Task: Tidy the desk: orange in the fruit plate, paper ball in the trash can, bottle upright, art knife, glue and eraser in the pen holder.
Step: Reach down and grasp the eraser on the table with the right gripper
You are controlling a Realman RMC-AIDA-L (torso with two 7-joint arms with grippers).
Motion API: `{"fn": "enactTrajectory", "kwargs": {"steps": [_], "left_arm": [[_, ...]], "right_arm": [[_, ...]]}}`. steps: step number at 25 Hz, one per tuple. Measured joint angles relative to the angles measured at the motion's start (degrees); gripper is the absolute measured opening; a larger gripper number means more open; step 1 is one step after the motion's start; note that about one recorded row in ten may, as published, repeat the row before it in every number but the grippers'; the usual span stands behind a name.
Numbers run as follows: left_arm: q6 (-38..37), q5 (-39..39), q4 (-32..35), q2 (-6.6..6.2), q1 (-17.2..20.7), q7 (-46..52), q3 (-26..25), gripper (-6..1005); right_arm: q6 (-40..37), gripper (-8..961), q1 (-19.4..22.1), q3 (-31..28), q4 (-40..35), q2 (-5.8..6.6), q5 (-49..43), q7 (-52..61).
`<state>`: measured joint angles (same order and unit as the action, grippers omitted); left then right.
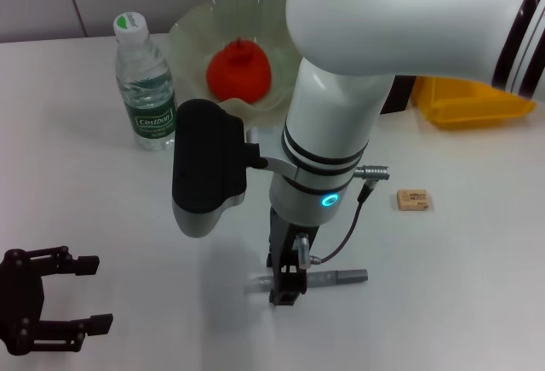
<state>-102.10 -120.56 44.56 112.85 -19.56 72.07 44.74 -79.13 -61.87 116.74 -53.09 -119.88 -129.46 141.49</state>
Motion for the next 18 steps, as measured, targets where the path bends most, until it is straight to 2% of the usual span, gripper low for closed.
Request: {"fn": "enactTrajectory", "kwargs": {"steps": [4,9,11,12,13,14,16,18], "left_arm": [[-0.05,0.05,0.00,0.00,-0.01,0.00,0.00,817],[-0.40,0.20,0.00,0.00,-0.06,-0.06,0.00,817],[-0.47,0.28,0.00,0.06,-0.18,-0.44,-0.01,817],[-0.47,0.28,0.00,0.06,-0.18,-0.44,-0.01,817],[-0.47,0.30,0.00,0.11,-0.21,-0.52,-0.01,817],[-0.47,0.32,0.00,0.18,-0.28,-0.60,-0.01,817],[-0.48,0.35,0.00,0.22,-0.37,-0.62,-0.01,817],[-0.47,0.35,0.00,0.23,-0.42,-0.62,-0.01,817]], "right_arm": [[-1.25,441,0.04,-0.57,-0.59,0.14,-0.56,1.02],[-5.74,628,1.59,-6.47,-3.67,0.26,-6.29,3.56],[-9.71,661,2.87,-11.26,-6.08,0.30,-10.51,5.02],[-9.71,678,2.87,-11.26,-6.08,0.30,-10.51,5.02],[-12.22,694,3.37,-14.46,-6.73,0.38,-12.43,5.61],[-12.22,694,3.37,-14.46,-6.73,0.38,-12.43,5.61],[-16.10,694,4.09,-20.26,-6.96,0.48,-15.62,6.39],[-16.95,694,4.30,-21.69,-6.96,0.50,-16.54,6.57]]}}
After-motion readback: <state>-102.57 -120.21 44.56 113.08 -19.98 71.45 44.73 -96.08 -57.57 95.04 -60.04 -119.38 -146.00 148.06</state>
